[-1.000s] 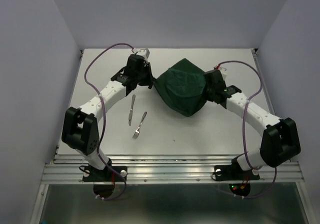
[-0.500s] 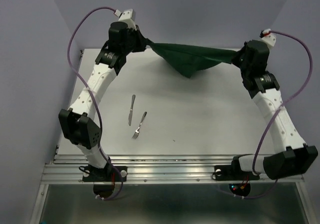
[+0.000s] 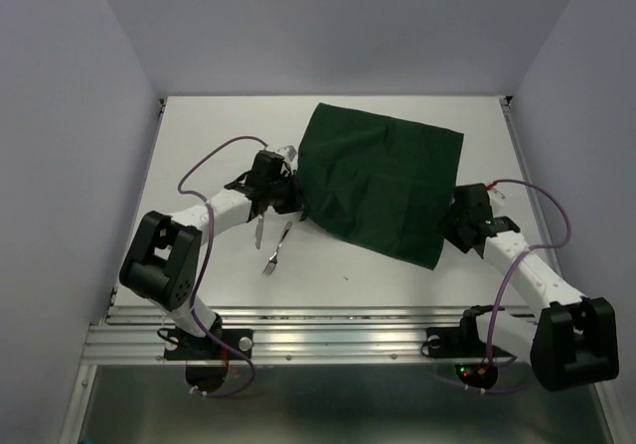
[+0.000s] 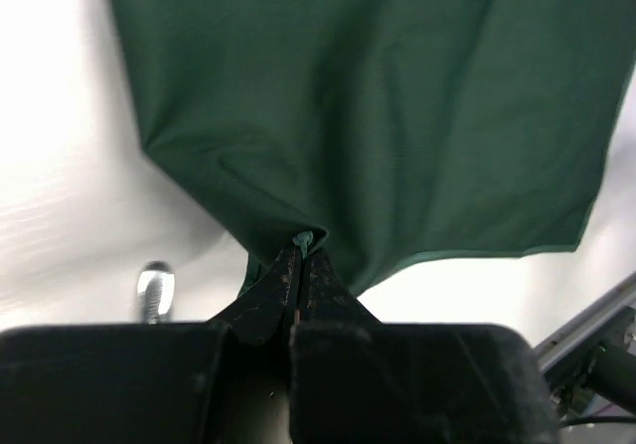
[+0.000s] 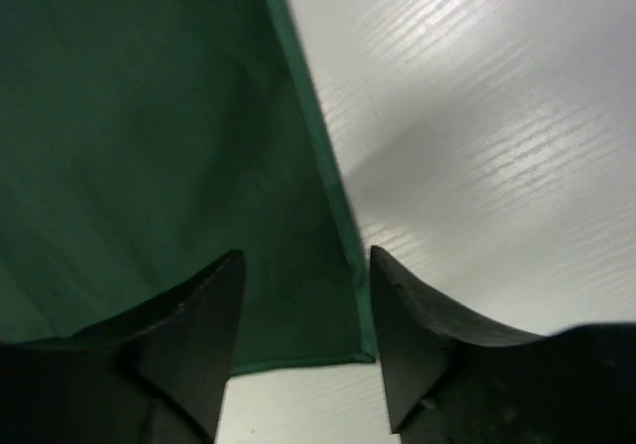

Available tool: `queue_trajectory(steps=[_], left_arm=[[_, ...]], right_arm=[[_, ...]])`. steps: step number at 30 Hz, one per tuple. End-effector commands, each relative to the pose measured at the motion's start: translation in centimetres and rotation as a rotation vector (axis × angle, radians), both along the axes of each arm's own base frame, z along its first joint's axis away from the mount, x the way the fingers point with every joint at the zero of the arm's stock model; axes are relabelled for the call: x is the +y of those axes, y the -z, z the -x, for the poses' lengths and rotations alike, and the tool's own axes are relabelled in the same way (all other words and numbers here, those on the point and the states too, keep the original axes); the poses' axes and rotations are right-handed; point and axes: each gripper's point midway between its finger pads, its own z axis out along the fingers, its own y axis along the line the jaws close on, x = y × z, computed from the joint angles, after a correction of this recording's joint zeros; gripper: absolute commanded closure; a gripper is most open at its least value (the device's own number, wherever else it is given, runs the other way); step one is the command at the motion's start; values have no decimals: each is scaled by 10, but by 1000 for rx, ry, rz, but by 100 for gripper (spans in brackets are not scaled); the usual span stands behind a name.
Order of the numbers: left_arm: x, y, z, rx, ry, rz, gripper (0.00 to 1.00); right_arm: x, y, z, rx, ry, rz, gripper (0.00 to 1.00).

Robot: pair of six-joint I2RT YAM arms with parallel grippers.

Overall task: Fold the napkin into a case and place the utensils inside
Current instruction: Flatten out the crumpled napkin at the center of the board.

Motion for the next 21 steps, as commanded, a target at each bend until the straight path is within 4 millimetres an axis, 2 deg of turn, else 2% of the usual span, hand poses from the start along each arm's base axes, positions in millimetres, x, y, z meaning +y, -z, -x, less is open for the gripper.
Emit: queue_trajectory(steps=[1, 7, 11, 12, 13, 14, 15, 17, 18, 19, 21], left_arm=[[-27, -35, -14, -126, 30, 97, 100], [-25, -15, -10, -84, 30, 42, 100], [-19, 1, -6, -51, 15, -40, 96], [-18, 2, -5, -48, 13, -52, 89], [-15, 7, -4, -37, 3, -78, 76], [-13, 7, -5, -41, 0, -90, 60], [-9, 10, -2, -26, -3, -108, 34], [1, 10, -4, -26, -30, -163, 7], [5, 9, -5, -26, -44, -184, 7], [18, 12, -5, -18, -86, -247, 1], [30, 7, -12, -27, -141, -301, 2]], right_arm=[[-1, -31, -21, -136, 40, -11, 39], [-10, -52, -28, -192, 32, 43, 27], [-4, -51, -24, -182, 1, 20, 23], [-2, -50, -21, -176, -9, 13, 21], [2, -48, -19, -167, -23, -8, 20], [4, -43, -16, -157, -29, -19, 19], [6, -43, -14, -158, -34, -31, 19], [10, -37, -8, -144, -48, -52, 18], [11, -36, -7, -142, -51, -55, 18], [11, -35, -5, -134, -52, -57, 18], [11, -35, -3, -131, -53, -54, 18]])
